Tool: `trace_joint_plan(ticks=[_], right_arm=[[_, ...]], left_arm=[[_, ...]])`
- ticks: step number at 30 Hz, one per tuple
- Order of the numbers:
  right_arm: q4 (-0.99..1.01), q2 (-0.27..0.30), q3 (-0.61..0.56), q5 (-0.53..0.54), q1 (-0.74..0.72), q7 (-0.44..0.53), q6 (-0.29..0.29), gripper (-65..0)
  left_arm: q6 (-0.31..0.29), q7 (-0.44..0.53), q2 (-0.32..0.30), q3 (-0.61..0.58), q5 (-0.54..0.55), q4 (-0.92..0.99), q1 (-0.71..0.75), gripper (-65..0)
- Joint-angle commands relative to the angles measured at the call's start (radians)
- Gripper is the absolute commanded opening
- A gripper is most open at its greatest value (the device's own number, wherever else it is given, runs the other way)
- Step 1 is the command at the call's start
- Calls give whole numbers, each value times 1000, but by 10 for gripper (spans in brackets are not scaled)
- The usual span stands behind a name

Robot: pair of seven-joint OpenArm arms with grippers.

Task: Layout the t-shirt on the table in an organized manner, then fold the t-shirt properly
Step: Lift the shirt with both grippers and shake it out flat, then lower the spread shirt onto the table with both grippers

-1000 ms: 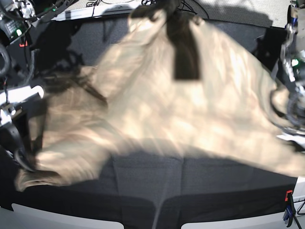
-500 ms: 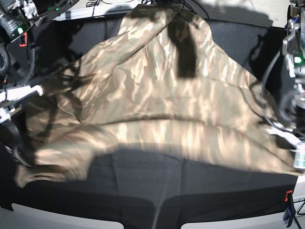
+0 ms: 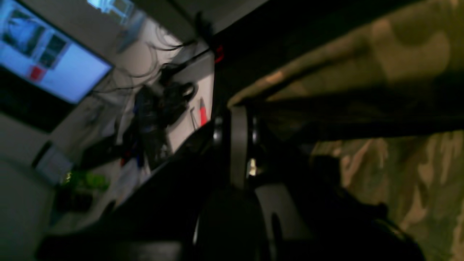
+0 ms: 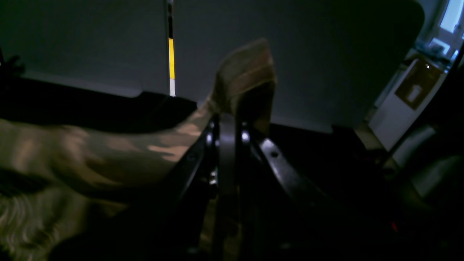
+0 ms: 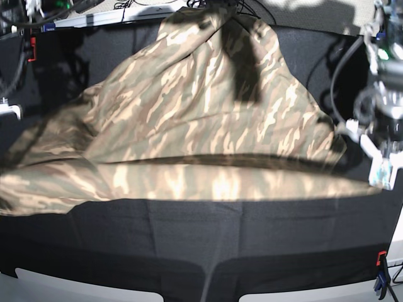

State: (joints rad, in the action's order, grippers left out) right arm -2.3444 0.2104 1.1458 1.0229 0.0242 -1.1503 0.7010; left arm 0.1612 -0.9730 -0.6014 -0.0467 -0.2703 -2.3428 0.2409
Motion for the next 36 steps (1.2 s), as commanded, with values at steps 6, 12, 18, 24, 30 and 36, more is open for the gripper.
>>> trace_joint_plan(ticks=[6,12,18,24,30,36], right_arm=[[-12,13,8,10,51,31,-3,-650],[-12,14,2,10,64,31,-3,-650],[-12,-62,-111,-19,65,31,-3,-650],[-12,-169,-291,-251,63,148,-3,-650],[67,-143,-467,-498,10,301,-3,-650],[245,-77,-601,-634,-137,335,-44,-650]], left_arm=[[30,1,-14,8,-44,-13,74,-650],[30,43,-14,8,-43,-13,100,-650],[18,140,-2,5,154,-13,87,-650],[-55,258,82,5,179,41,71,-650],[-123,363,105,5,201,256,-43,-650],[-189,441,105,5,277,353,-175,-650]])
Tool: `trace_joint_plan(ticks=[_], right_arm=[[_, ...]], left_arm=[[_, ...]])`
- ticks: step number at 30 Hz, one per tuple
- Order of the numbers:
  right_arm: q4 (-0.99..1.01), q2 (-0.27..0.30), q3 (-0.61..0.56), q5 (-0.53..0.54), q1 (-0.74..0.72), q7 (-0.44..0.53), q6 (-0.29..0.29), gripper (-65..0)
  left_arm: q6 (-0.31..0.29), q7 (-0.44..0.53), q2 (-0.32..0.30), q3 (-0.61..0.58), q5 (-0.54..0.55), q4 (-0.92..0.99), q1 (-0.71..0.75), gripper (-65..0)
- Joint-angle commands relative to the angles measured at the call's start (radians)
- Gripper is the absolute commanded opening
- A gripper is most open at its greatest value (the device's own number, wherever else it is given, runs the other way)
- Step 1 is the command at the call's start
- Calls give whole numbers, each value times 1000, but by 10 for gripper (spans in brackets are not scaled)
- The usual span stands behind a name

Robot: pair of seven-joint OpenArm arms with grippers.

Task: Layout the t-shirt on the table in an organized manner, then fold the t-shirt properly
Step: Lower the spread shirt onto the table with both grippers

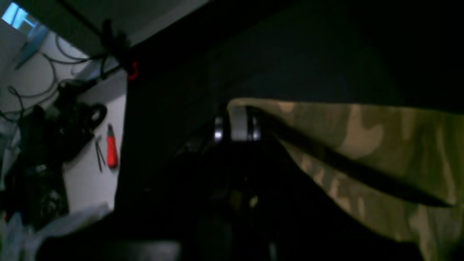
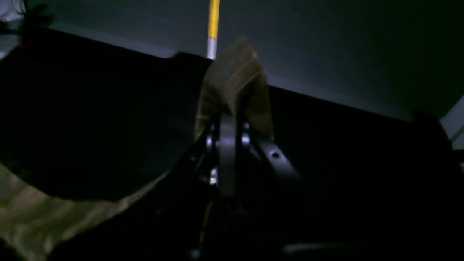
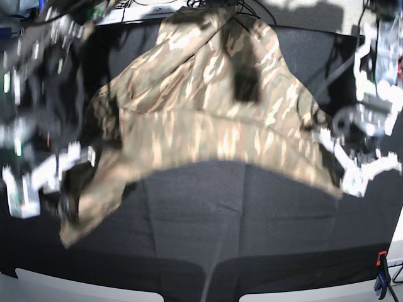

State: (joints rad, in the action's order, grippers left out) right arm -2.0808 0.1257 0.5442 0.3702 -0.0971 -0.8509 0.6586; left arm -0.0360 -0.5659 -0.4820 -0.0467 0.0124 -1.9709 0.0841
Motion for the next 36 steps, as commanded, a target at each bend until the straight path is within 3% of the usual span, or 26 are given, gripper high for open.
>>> trace_joint_plan(ticks=[1,9,15,24,29,32,36], right_arm=[[14,20,-15,4,-44,42,-10,-650],[274,57,-54,-31,-235,73,-29,-650],[395,61,-54,-64,-319,93,-31,-650],[661,113,-84,-84,-396,122,-31,-650],[759,130,-185,-186,-402,162,-31,-650],[790,135,-243,-235,-407,203,-42,-650],[797,135,-277,-259,-428,224,-109,-650]], left_arm=[[8,50,-14,5,2,-9,-41,-650],[8,121,-11,5,166,290,-248,-650],[-2,180,43,5,180,604,-372,-650],[-181,308,154,5,179,788,-470,-650],[-378,343,196,5,172,852,-516,-650],[-379,375,205,5,149,903,-550,-650],[-375,382,201,5,108,1024,-624,-650]])
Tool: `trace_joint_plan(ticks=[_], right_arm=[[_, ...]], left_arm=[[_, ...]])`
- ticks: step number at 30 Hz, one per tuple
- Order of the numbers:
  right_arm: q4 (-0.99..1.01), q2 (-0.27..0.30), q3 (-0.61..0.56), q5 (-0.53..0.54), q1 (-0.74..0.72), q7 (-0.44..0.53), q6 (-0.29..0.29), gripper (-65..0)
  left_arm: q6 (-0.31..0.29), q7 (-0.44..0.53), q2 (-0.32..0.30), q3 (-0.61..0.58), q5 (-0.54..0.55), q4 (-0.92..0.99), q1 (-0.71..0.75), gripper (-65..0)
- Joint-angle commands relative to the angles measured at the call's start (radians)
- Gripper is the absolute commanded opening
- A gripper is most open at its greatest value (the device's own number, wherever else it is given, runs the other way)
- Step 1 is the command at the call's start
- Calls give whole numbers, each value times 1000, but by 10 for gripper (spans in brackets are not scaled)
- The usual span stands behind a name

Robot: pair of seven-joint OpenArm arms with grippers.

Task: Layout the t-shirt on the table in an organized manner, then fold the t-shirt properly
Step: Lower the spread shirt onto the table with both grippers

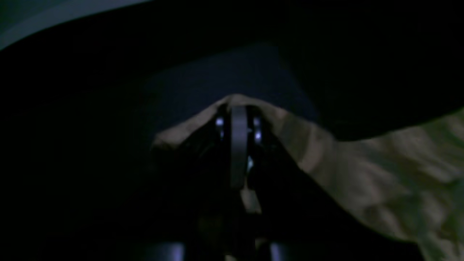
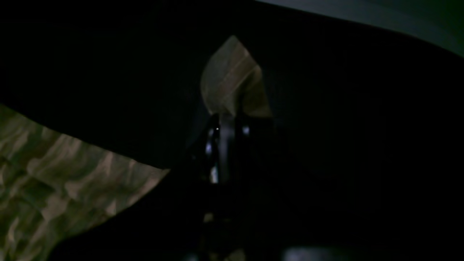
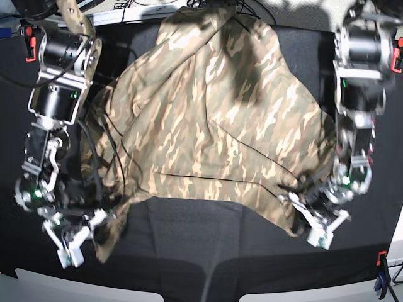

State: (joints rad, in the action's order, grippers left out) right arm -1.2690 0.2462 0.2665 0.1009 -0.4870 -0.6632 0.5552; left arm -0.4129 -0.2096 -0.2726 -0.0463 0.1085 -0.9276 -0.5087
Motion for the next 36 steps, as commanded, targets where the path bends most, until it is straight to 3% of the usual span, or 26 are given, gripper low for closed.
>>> trace_joint_plan(ticks=[1,7,15,21,24,26,36], right_arm=[[-15,13,1,5,-49,38,-11,-650],[-13,14,2,3,-130,47,-14,-650],[174,17,2,-40,-262,87,-24,-650],[386,17,2,-77,-343,150,-26,-650],[435,18,2,-101,-361,146,-44,-650],[436,20,2,-117,-360,146,-75,-650],[436,48,-11,-102,-404,148,-77,-650]], left_arm=[[2,27,-8,4,13,21,-52,-650],[10,65,-8,4,14,229,-178,-650],[209,58,-11,4,11,302,-262,-650],[235,62,-14,4,-40,305,-254,-650],[289,74,-14,4,-40,320,-257,-650],[294,77,-16,4,-40,322,-257,-650],[291,102,-21,4,-36,322,-291,-650]])
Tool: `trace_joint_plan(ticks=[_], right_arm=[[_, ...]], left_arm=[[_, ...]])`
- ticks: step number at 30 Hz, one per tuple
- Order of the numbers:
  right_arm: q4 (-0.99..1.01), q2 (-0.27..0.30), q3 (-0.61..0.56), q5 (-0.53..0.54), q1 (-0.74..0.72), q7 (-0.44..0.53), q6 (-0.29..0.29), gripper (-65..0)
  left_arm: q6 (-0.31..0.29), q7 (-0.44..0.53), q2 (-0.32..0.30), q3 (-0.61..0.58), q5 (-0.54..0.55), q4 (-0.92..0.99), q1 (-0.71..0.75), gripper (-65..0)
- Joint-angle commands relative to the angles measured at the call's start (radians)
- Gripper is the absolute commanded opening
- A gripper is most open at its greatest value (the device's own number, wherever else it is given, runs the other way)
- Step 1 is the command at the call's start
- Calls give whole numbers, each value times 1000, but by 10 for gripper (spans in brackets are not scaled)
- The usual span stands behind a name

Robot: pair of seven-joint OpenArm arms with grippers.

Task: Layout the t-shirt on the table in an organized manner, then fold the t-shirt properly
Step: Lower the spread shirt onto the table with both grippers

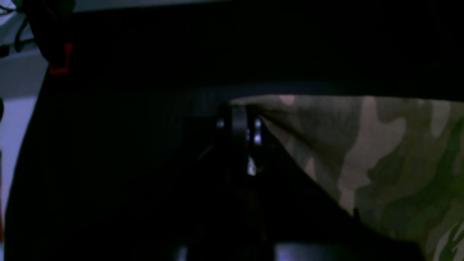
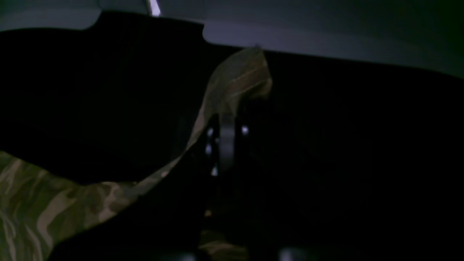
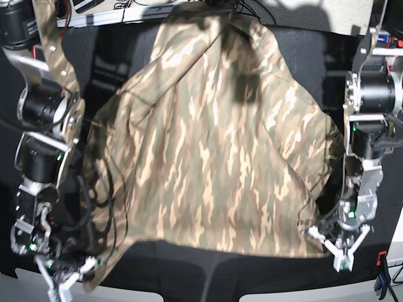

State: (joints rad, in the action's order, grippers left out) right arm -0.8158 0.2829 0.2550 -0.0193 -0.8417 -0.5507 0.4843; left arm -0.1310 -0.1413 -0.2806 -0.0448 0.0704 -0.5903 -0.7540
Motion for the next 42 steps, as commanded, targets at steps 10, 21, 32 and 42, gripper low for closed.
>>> trace_joint_plan(ticks=[10,21,32,42], right_arm=[[-17,13,-47,-8,-120,46,-30,-650],[-13,13,-47,-8,-119,65,-30,-650],[-12,13,-47,-85,-119,117,-30,-320],[-12,13,-47,-47,-119,93,-30,-320]], left_arm=[[4,3,-14,3,35,-15,-74,-650],[4,7,-14,3,35,-15,-77,-650],[5,0,-14,3,35,-15,-77,-650],[5,43,-16,3,-13,-15,-77,-650]])
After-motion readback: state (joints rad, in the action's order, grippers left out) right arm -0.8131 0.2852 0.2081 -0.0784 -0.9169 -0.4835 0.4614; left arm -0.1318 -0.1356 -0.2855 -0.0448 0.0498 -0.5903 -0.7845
